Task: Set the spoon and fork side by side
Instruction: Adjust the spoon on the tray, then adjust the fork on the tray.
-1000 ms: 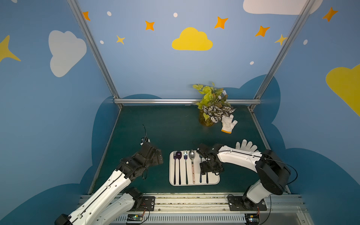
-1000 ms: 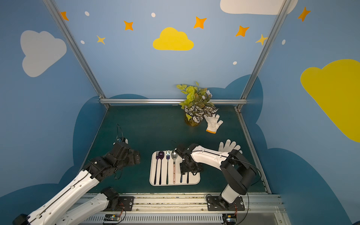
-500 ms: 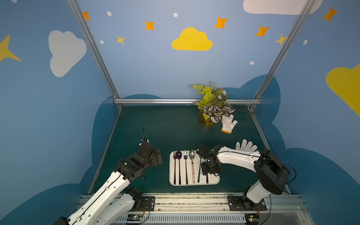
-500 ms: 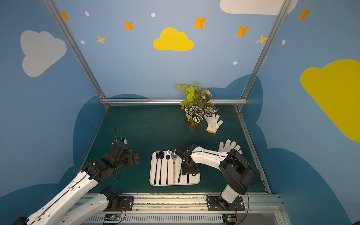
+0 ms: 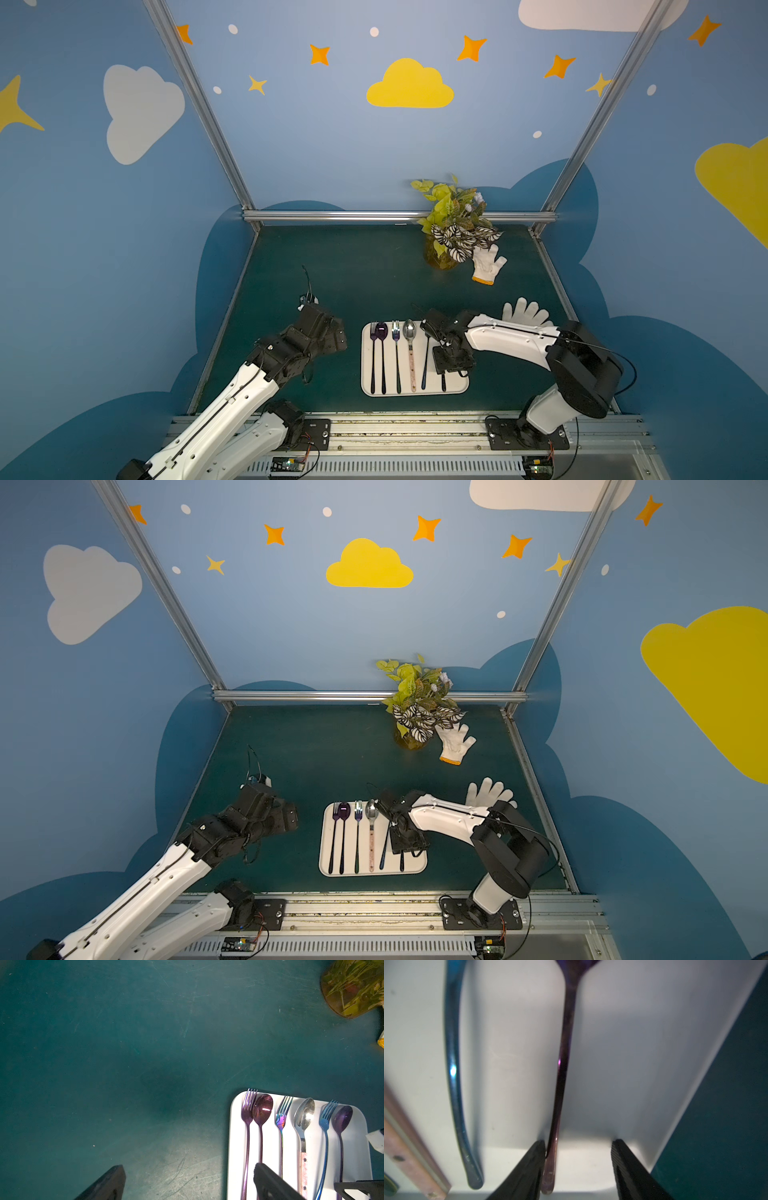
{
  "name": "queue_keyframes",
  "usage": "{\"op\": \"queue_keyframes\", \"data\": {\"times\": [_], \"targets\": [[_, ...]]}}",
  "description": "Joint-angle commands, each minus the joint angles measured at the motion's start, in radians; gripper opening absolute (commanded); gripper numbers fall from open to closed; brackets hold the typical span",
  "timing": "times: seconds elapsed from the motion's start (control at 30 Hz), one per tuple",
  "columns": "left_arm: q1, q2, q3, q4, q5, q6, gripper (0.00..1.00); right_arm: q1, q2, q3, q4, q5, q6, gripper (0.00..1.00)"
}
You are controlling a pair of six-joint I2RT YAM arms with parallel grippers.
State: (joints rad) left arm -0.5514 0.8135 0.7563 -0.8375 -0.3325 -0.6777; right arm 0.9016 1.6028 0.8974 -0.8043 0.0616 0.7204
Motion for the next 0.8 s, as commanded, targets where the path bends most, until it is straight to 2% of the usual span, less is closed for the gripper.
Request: {"op": "queue_keyframes", "data": {"times": [0.0,0.1,0.27,0.33,0.43,0.77], "targets": [[0.003,0.001,-0.007,-0.003,0.005,-0.003,1.00,0.000,-0.024,-0.016,-0.024,0.029,-0.004,0.56],[0.003,0.003,-0.005,0.000,0.006,0.000,1.00,0.004,-0.038,0.006,-0.052,0.043,-0.009,0.58],[0.004,0.010,-0.001,0.005,0.010,0.006,1.00,0.060,-0.065,0.121,-0.167,0.110,-0.017,0.89],[0.002,0.013,0.001,0.008,0.011,0.010,1.00,0.086,-0.076,0.153,-0.181,0.115,-0.002,0.95],[0.003,0.016,0.003,0.012,0.011,0.015,1.00,0.097,-0.075,0.165,-0.165,0.117,0.028,0.97],[0.004,0.027,0.016,0.015,0.024,0.033,1.00,0.106,0.064,0.191,-0.108,0.122,0.030,0.97]]}}
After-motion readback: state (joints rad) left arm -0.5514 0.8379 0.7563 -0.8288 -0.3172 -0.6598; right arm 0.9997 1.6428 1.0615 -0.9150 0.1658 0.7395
